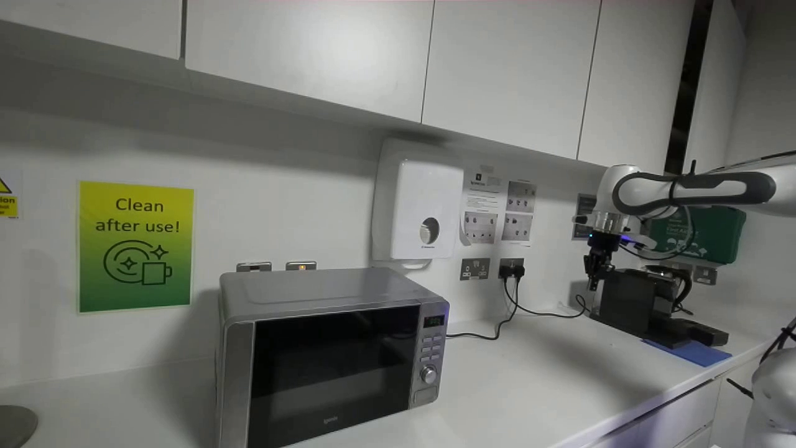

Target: Press a switch on the bottom left wall socket.

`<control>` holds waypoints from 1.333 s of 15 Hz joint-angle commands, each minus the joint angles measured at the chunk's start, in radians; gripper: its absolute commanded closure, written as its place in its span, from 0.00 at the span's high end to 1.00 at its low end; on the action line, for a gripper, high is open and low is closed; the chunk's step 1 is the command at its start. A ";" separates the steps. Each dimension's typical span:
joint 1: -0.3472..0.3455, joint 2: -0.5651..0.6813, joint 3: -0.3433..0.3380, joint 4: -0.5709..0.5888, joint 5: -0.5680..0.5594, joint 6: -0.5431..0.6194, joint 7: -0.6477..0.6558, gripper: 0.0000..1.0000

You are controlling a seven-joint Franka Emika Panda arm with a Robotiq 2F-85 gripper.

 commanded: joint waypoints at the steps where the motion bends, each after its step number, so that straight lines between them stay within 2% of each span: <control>1: 0.017 -0.025 -0.017 0.004 -0.037 -0.042 -0.012 0.00; 20: 0.019 -0.004 -0.015 0.002 -0.047 -0.023 0.009 0.01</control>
